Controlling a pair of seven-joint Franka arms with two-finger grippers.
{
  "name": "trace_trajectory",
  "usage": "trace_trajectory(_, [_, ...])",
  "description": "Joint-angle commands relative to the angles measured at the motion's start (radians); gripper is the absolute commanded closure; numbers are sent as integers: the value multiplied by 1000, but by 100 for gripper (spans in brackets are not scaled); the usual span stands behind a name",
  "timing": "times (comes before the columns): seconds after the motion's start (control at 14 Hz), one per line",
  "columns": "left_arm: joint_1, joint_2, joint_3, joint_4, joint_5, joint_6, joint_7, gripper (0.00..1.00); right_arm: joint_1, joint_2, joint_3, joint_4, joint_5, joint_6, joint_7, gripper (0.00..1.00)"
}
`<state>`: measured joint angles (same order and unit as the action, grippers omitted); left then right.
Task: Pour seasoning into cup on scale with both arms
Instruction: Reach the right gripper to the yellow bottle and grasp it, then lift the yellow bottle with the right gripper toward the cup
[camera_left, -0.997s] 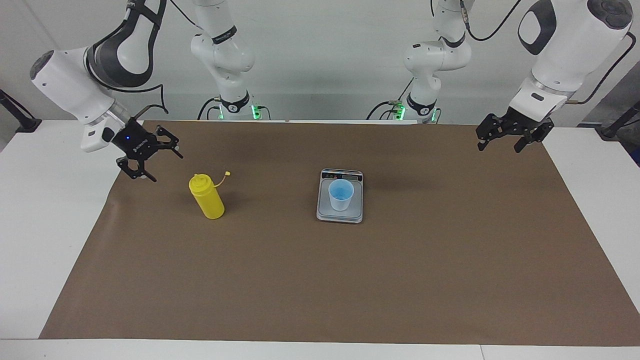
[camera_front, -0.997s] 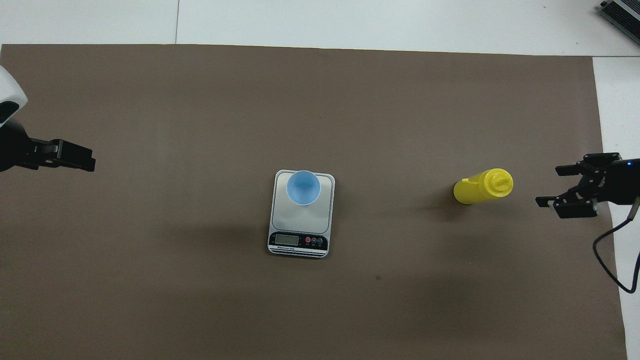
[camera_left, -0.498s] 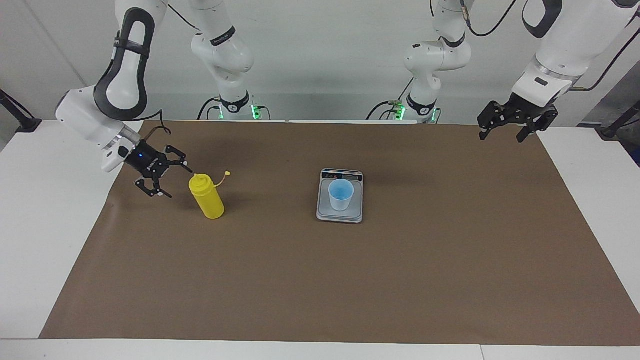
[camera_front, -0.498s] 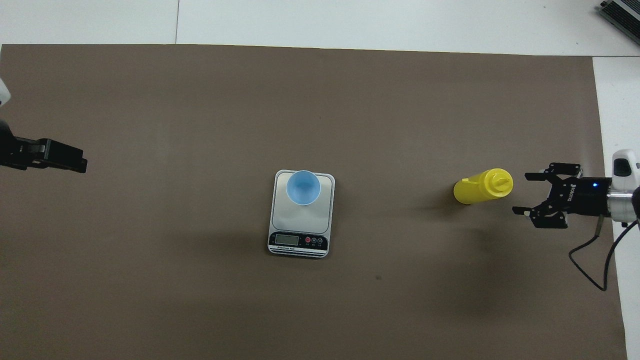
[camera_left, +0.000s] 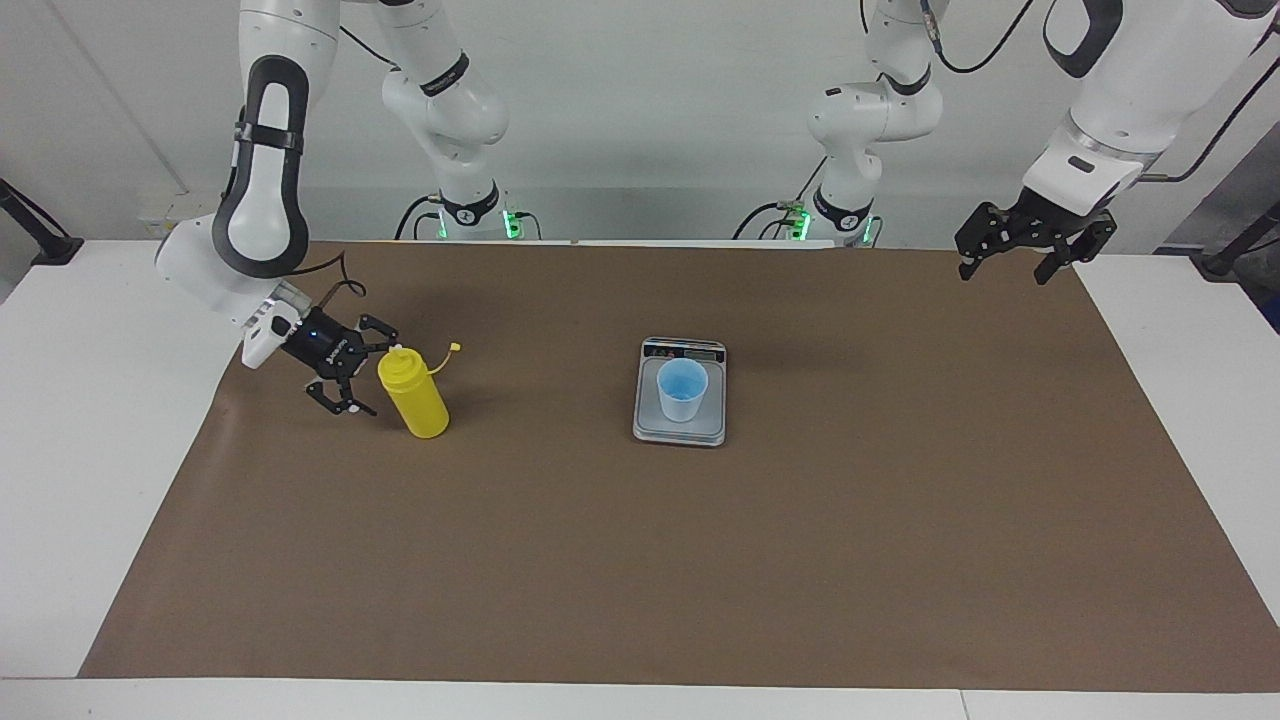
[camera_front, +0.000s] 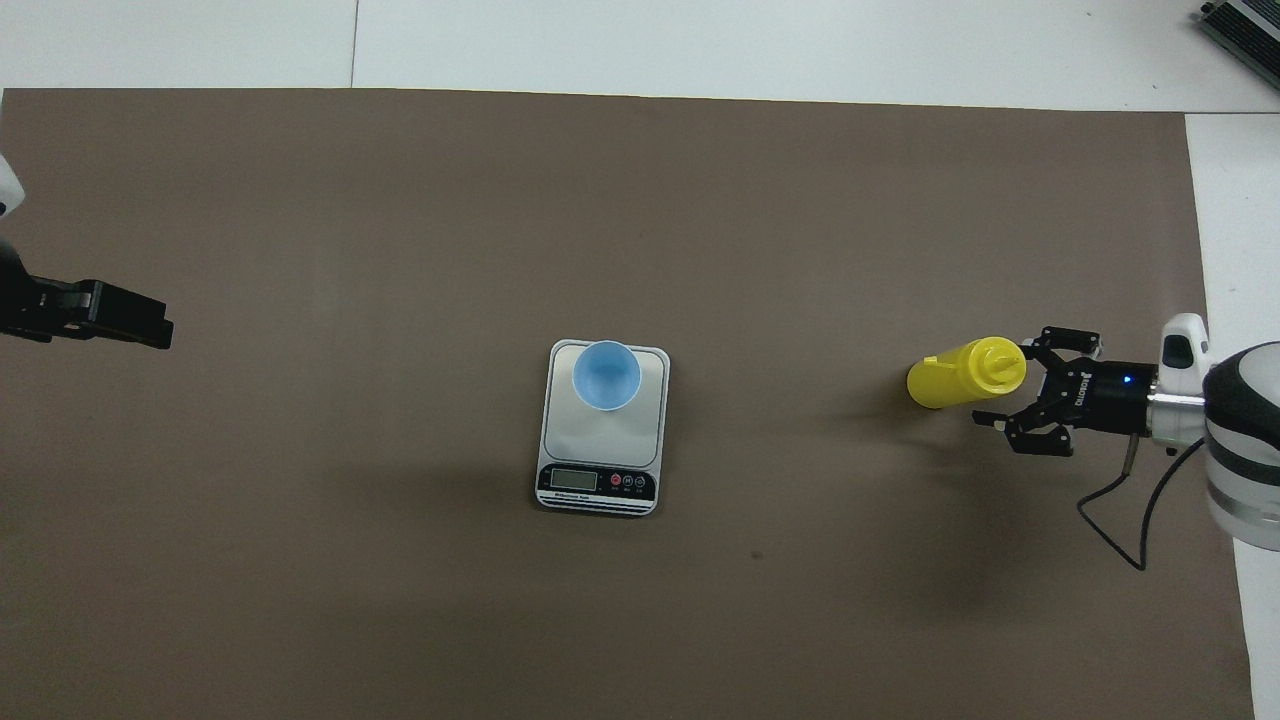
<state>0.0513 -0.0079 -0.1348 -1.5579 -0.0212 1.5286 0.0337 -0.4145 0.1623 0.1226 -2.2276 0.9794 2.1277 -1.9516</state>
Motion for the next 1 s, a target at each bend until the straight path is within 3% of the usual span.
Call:
trace_trajectory(0.0, [5,-7,-8,-14,17,13,5,0,43,20,5,-3,96,37,-50,0])
trace_trajectory(0.28, [5,-14,-8,-22,17,13,5,0,118,22,5,-9,134,74,-50,0])
trace_trajectory(0.36, [7,-14,-8,-22,17,13,5,0,124,22,5,-9,140,74,-50,25])
trace_trajectory(0.5, [7,-14,-8,-22,17,13,6,0,129,19,5,-6,139,78,-49,99])
trace_trajectory(0.71, [7,-14,-8,-22,17,13,8,0,222,-4,8,20,137,173,-11,100])
trace_trajectory(0.93, [7,-14,-8,-22,17,13,9,0,383,-24,5,37,89,300,165,100])
